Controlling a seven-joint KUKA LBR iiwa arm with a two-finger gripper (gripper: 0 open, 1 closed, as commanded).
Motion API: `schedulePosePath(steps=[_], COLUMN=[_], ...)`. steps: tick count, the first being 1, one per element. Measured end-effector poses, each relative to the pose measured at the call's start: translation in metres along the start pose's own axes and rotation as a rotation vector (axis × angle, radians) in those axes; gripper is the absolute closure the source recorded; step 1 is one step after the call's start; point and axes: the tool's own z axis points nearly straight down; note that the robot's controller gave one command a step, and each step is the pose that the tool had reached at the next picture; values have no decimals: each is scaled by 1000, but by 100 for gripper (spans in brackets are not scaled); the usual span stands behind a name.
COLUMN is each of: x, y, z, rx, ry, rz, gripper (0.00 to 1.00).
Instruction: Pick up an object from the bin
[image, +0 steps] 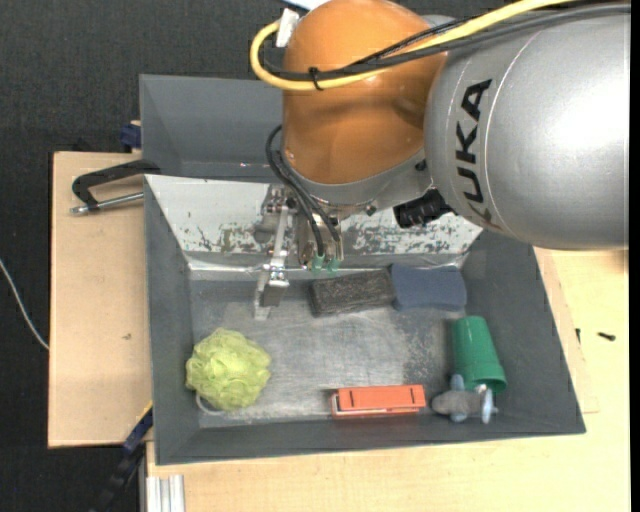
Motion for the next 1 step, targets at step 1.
schedulePosePath(steps=[1], x=[7], y=[0], z=[12], rx=[-5], ry=[-12], rz=[-6], gripper=[0])
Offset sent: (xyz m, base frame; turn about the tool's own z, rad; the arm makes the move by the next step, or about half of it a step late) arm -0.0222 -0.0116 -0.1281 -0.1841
